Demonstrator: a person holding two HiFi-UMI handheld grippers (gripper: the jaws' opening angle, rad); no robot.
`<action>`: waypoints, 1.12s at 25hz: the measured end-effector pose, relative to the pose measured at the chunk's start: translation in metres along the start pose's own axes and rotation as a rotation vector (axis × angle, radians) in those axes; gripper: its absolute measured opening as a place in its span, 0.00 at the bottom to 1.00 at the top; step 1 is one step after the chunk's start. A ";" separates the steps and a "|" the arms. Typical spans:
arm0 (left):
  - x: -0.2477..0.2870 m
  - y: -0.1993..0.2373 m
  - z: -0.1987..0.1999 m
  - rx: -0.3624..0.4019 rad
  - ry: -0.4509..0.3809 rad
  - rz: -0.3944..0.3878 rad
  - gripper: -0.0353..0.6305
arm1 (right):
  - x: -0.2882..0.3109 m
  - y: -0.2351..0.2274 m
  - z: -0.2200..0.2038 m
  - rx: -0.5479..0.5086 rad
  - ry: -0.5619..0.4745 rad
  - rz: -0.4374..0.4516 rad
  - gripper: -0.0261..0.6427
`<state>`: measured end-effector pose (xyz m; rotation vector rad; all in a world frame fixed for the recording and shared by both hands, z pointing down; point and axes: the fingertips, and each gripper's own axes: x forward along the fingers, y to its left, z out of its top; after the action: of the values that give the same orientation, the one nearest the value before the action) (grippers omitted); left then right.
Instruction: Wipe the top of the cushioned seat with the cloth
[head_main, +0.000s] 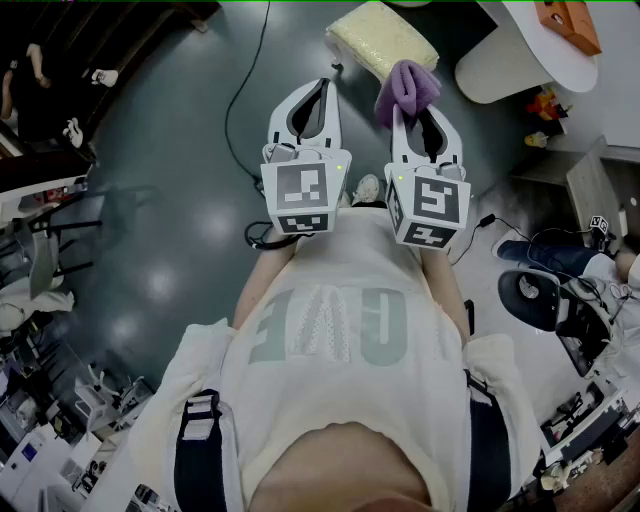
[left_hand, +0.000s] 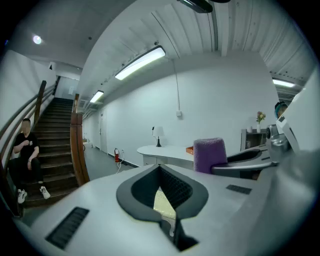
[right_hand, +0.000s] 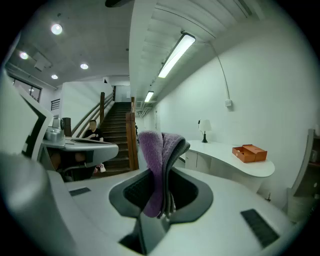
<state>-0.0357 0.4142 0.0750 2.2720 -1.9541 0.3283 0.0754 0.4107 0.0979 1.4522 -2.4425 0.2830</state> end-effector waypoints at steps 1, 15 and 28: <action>0.000 0.000 0.001 0.000 -0.001 0.002 0.06 | 0.000 0.000 0.001 -0.002 -0.001 0.002 0.17; 0.017 0.002 0.004 -0.008 -0.005 0.025 0.06 | 0.007 -0.019 0.007 0.050 -0.029 0.021 0.17; 0.049 0.037 -0.007 -0.038 0.010 0.141 0.06 | 0.038 -0.030 -0.004 0.035 -0.010 0.096 0.17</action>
<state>-0.0659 0.3631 0.0920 2.1103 -2.1021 0.3130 0.0846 0.3664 0.1156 1.3545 -2.5317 0.3410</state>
